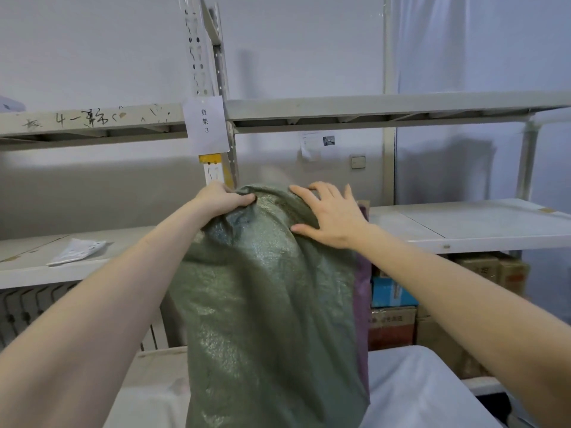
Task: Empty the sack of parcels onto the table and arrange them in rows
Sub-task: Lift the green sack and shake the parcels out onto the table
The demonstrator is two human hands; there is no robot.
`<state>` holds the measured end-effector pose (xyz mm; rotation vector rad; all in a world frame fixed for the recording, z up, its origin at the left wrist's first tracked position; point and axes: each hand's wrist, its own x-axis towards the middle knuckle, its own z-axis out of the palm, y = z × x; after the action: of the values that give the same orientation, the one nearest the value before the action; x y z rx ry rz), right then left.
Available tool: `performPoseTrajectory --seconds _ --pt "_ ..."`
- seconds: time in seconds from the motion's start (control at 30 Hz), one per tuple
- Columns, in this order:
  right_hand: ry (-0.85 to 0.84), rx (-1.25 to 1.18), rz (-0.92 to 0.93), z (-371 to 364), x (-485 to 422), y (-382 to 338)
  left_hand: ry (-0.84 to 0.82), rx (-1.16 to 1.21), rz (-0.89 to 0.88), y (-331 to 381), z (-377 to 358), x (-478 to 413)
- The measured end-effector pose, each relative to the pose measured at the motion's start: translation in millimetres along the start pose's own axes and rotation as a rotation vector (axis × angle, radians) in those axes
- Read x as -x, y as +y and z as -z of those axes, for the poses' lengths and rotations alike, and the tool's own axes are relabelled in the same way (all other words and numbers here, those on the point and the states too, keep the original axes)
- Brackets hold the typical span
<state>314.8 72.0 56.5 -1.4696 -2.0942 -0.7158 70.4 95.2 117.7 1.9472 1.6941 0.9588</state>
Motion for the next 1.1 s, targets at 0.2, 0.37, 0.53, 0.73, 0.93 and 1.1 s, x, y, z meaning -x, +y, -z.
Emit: performPoseTrajectory --seconds 0.2,0.37,0.53,0.73,0.93,1.1 --pt "-0.252 -0.514 -0.329 2.7 -24.3 -6.8 -0.104 0.169 -0.038 -34.8 -4.9 3.6" --pt "-0.311 -0.485 -0.34 9.4 -52.8 -22.3 -0.096 -0.131 0.197 -43.7 -0.6 15.2" --pt "-0.031 -0.715 -0.598 2.0 -56.0 -30.0 -0.014 0.229 0.119 -29.9 -7.0 8.1" --pt "0.272 -1.092 -0.713 17.2 -73.4 -35.9 0.288 0.628 0.02 3.1 -4.2 -6.8" --pt "0.535 -1.348 -0.535 57.7 -95.5 -35.7 0.489 0.716 -0.322 38.5 21.8 -13.3" --pt "0.605 -1.422 -0.411 69.0 -99.4 -37.0 0.615 0.682 -0.453 39.9 30.4 -19.1"
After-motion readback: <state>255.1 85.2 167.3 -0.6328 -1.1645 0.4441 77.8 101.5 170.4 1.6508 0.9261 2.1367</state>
